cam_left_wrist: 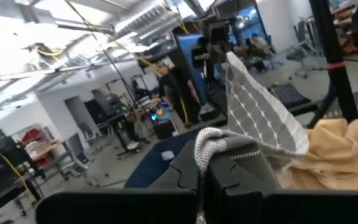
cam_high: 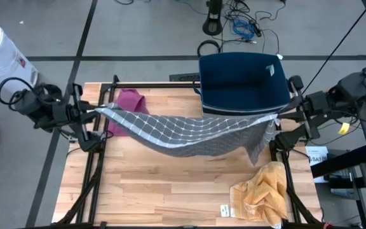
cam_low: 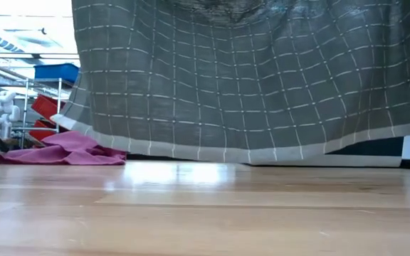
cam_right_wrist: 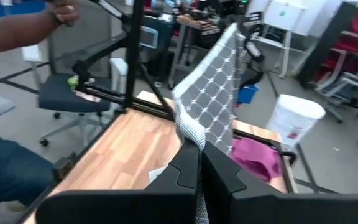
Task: Fold towel
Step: Fold the gray checkered towel
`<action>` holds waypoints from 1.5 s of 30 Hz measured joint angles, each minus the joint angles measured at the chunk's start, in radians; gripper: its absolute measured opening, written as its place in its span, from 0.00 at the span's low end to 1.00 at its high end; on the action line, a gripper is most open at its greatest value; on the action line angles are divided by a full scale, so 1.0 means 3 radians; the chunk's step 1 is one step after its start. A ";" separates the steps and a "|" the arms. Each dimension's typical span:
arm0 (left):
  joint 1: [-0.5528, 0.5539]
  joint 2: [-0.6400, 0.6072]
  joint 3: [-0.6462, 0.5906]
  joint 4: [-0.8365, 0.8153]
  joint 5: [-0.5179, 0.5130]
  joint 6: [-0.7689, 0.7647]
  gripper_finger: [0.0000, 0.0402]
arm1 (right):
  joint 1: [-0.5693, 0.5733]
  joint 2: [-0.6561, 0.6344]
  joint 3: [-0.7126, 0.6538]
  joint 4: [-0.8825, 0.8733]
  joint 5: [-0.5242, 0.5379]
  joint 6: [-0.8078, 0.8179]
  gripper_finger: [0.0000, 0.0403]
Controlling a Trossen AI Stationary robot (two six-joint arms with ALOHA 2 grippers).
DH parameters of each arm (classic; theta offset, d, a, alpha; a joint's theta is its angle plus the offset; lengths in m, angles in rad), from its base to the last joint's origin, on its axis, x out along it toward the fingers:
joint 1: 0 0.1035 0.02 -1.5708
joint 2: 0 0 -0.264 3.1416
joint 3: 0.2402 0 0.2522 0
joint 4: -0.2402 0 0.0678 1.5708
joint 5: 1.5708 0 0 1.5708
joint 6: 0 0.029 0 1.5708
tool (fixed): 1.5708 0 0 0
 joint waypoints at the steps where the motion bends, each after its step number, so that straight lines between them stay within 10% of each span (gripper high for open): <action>1: -0.0078 -0.0001 0.0003 -0.0004 -0.0021 -0.0010 0.00 | 0.0000 0.0009 0.0000 0.0006 -0.0042 0.0007 0.00; 17: -0.1244 0.0399 0.0003 0.0623 0.0113 0.0645 0.00 | 0.0085 0.0322 -0.0001 0.0342 -0.0739 -0.0469 0.00; 26: -0.1761 0.0735 0.0002 0.1534 -0.0582 0.1635 0.00 | 0.0196 0.0319 -0.0001 0.0512 -0.0600 -0.0714 0.00; 35: -0.1052 0.0686 0.0001 0.1336 -0.1580 0.0821 0.00 | 0.0193 0.0320 -0.0001 -0.0442 0.0710 0.0010 0.00; 45: -0.0019 0.0730 0.0001 0.0854 -0.1861 0.0049 0.00 | 0.0189 0.0479 -0.0001 -0.1038 0.0871 0.0769 0.00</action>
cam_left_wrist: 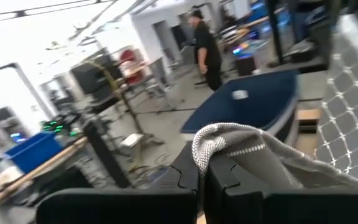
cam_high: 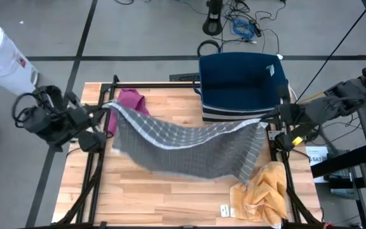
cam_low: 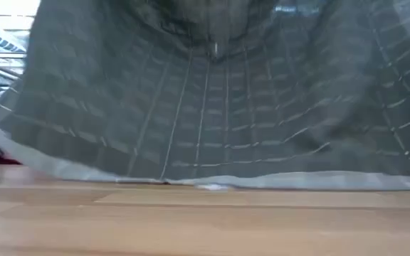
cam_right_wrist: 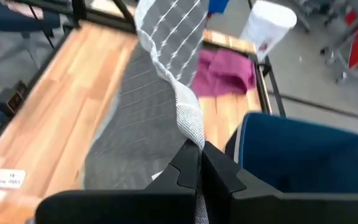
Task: Fold towel
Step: Fold the gray checkered towel
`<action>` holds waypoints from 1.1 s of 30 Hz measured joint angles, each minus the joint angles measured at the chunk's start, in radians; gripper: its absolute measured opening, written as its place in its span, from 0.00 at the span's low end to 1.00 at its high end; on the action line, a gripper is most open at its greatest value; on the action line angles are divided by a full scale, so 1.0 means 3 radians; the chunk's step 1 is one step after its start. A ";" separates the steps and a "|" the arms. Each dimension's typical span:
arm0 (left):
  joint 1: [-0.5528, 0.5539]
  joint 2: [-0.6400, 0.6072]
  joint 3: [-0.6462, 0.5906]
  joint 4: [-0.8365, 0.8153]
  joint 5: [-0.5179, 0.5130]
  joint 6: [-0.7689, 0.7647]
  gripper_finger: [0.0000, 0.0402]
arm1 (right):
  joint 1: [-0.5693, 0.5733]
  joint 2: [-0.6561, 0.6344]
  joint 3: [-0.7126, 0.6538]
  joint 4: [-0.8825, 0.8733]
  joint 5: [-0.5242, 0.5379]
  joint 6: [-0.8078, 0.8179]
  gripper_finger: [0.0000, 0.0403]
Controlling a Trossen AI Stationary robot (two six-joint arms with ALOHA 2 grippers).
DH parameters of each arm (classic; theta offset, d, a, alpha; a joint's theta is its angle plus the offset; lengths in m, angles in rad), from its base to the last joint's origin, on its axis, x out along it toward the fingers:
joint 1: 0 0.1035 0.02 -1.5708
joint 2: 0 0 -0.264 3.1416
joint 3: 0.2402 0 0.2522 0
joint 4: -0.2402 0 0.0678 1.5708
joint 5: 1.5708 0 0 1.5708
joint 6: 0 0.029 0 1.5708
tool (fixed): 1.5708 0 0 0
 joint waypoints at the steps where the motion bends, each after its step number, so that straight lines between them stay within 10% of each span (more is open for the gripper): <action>1: 0.0053 0.0009 0.0000 -0.0054 -0.0002 -0.0066 0.00 | -0.0001 0.0030 0.0000 -0.0049 0.0003 0.0038 0.00; 22: 0.1087 0.0084 -0.0001 0.0001 0.0510 0.0132 0.00 | -0.0110 0.0132 -0.0001 0.0232 0.1295 -0.0851 0.00; 33: 0.2062 0.0005 -0.0001 0.0414 0.1331 0.0291 0.00 | -0.0511 0.0014 -0.0001 0.0232 0.1473 -0.1248 0.00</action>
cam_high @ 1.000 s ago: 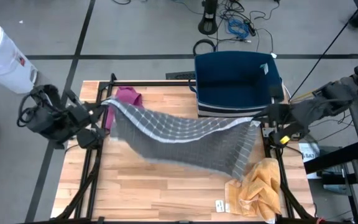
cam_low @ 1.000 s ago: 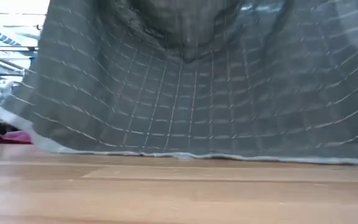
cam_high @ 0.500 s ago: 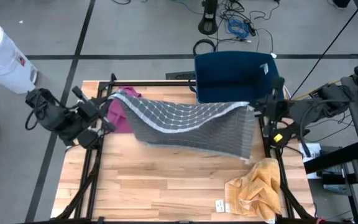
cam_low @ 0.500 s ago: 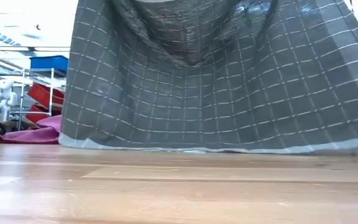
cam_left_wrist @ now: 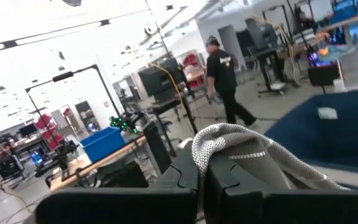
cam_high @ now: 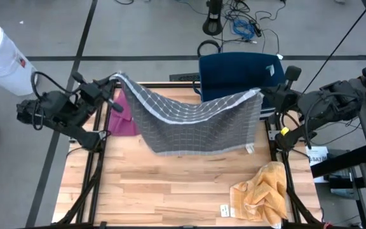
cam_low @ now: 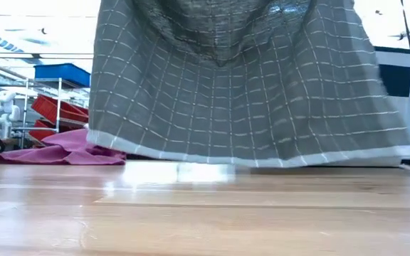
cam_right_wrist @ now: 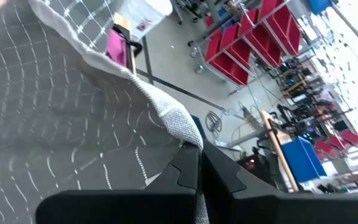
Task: Fold towel
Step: Fold the gray checkered towel
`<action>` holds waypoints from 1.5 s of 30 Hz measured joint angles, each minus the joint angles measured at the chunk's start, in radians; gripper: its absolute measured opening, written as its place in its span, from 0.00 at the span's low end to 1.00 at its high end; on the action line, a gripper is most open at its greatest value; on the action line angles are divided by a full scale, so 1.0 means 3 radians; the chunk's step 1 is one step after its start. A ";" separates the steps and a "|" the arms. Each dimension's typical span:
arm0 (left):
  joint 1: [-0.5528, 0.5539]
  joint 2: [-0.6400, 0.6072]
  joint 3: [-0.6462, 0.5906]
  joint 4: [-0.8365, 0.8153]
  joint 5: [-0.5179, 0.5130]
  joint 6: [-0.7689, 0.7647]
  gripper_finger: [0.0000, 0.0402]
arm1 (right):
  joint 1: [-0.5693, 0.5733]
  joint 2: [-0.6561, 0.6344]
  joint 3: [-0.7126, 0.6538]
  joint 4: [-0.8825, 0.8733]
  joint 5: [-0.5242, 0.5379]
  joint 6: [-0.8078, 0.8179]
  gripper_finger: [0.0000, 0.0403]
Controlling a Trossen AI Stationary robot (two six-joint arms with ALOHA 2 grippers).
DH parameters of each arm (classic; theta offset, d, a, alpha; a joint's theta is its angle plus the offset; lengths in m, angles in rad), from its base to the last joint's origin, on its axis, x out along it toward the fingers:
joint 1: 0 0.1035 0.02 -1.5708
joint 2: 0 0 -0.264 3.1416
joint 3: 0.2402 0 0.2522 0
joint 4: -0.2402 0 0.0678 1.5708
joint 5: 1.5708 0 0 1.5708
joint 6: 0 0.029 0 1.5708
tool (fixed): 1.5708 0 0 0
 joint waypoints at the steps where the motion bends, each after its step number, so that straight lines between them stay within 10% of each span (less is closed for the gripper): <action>1: 0.0055 -0.0015 0.0000 0.0001 0.0047 -0.0001 0.00 | -0.0025 -0.0013 0.0000 0.0000 -0.0010 -0.0001 0.00; 8: -0.0129 -0.0037 0.0000 -0.0008 0.0407 -0.0086 0.00 | -0.0047 -0.0081 0.0000 0.0028 -0.0718 0.0227 0.00; 21: -0.1554 -0.0002 0.0000 -0.0021 0.1593 0.0187 0.00 | 0.0090 0.0011 0.0000 0.0823 -0.2889 0.0096 0.00; 30: -0.2486 -0.0002 0.0000 -0.0001 0.1786 0.0823 0.00 | 0.0374 0.0123 0.0000 0.1152 -0.3592 -0.0061 0.00; 34: -0.2642 0.0000 0.0000 0.0124 0.1183 0.0951 0.00 | 0.0393 0.0106 0.0000 0.1006 -0.3233 -0.0026 0.00; 40: -0.2193 0.0089 0.0000 -0.0181 -0.0917 0.0450 0.00 | 0.0267 0.0160 0.0001 0.0228 -0.2148 0.0456 0.00; 45: -0.1709 0.0133 -0.0100 -0.0994 -0.1170 -0.0635 0.00 | 0.0132 0.0295 -0.0118 -0.0075 -0.2032 0.0861 0.00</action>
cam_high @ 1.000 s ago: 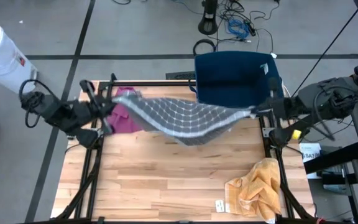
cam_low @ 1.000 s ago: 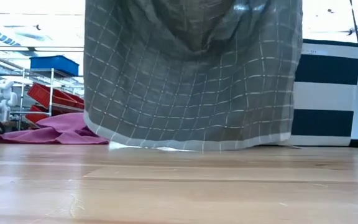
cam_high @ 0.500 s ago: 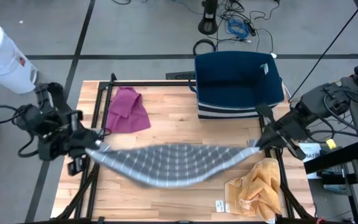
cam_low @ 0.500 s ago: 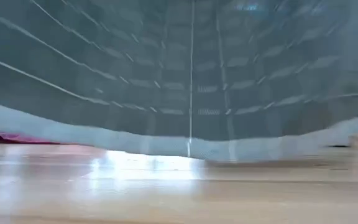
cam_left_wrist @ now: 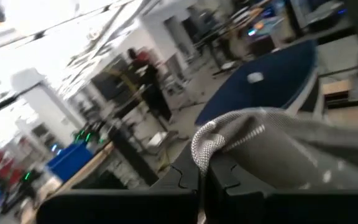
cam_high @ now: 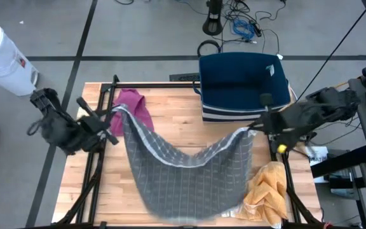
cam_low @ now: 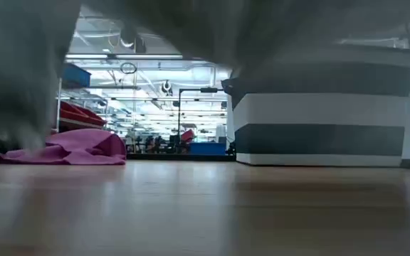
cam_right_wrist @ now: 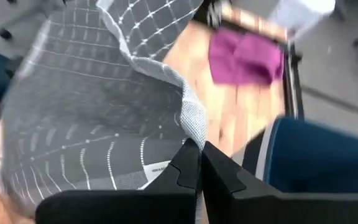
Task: Fold towel
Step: Fold the gray checkered towel
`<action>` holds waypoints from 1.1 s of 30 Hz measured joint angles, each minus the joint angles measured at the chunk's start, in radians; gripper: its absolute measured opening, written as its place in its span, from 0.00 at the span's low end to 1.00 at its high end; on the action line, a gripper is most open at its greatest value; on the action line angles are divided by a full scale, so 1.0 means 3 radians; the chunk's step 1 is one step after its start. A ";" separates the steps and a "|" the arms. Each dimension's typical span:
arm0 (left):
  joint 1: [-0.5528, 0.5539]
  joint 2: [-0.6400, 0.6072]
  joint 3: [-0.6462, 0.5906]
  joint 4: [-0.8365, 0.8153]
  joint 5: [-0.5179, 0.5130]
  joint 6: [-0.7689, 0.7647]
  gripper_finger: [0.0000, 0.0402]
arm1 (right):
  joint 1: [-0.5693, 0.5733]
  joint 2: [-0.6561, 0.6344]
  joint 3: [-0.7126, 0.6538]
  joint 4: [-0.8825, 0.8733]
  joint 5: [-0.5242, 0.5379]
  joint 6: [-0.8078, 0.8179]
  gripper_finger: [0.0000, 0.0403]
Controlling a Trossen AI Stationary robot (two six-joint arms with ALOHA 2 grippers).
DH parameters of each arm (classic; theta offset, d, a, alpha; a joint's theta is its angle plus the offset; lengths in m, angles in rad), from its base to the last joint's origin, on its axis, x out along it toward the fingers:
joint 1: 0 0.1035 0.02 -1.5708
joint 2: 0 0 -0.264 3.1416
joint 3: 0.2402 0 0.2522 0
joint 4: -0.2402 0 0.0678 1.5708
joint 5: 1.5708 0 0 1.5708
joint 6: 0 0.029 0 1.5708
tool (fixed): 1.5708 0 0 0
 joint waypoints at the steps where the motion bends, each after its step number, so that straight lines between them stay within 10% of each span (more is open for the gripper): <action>1: 0.0044 0.0001 -0.0024 -0.0162 0.0041 -0.0194 0.00 | -0.0010 0.0026 -0.0067 -0.0003 0.0001 0.0042 0.00; 21: 0.0790 0.0427 -0.0052 -0.2671 0.0798 -0.2959 0.00 | -0.0020 -0.0025 -0.1808 0.0901 0.0215 0.0321 0.00; 33: 0.1503 0.1020 -0.0053 -0.3005 0.0907 -0.3220 0.00 | -0.0086 -0.0024 -0.2501 0.1023 0.0629 0.0555 0.00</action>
